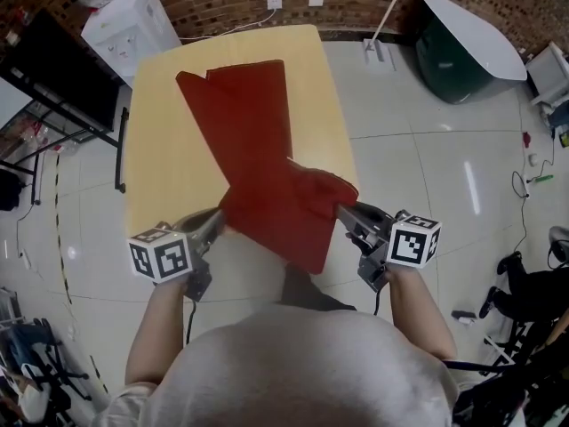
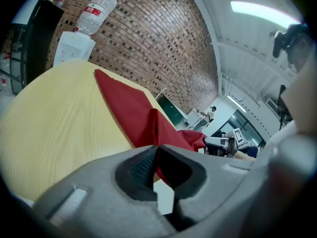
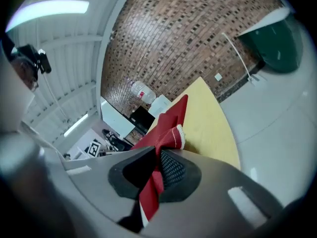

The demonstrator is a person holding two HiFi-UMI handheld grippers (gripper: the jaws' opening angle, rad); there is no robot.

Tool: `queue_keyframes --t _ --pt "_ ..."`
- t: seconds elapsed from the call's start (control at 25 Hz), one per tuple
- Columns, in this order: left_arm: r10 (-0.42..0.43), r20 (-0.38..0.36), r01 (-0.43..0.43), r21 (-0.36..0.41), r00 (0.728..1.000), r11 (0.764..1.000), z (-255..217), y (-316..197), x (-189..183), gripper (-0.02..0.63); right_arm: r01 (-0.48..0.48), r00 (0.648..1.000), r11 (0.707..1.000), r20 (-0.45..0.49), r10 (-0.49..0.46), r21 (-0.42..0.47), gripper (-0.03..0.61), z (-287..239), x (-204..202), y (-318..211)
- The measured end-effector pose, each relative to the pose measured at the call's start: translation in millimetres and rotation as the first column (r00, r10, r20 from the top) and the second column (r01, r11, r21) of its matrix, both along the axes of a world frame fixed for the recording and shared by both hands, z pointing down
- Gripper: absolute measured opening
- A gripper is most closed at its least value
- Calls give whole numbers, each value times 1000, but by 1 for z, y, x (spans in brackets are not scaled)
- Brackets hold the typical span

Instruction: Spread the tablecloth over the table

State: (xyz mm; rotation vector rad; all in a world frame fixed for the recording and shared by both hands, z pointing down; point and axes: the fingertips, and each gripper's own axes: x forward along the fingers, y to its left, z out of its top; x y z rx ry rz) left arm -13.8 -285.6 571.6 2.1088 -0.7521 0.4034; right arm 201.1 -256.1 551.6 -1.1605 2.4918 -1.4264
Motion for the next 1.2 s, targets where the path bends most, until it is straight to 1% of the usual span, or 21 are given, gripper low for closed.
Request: queue_keyframes --t 0.08,0.16,0.28,0.4,0.52,0.64,0.76,0.88,1.08,1.2 --pt "0 -2 0 28 1000 1000 -17 -9 2 8 44 998 998 -50 -41 47 14 -16 -7 -10" --pt "-5 -6 5 70 1000 998 -38 -22 4 8 82 994 992 -77 -75 94 14 -38 -14 -21" --pt "-28 -8 28 131 1000 991 -73 -41 7 8 142 985 976 -118 -123 165 15 -71 -20 -36" --pt "-40 9 37 196 999 980 -104 -57 14 8 181 980 960 -121 -158 213 15 -100 -27 -53" --pt "-54 7 50 272 999 961 -137 -79 21 8 206 974 940 -146 -171 272 15 -128 -33 -85" --pt "-65 29 51 337 997 940 -167 -101 23 8 222 968 921 -186 -169 320 15 -157 -38 -116" --pt "-61 66 32 377 996 926 -190 -117 22 8 233 960 907 -235 -155 351 15 -180 -40 -140" --pt "-69 91 25 412 993 911 -210 -141 15 8 220 958 898 -260 -124 381 15 -201 -44 -169" --pt "-97 86 49 445 992 894 -236 -203 -1 8 188 955 884 -289 -64 428 15 -233 -56 -235" --pt "-95 68 56 441 993 896 -248 -248 -10 8 174 950 881 -312 -31 441 15 -249 -64 -279"
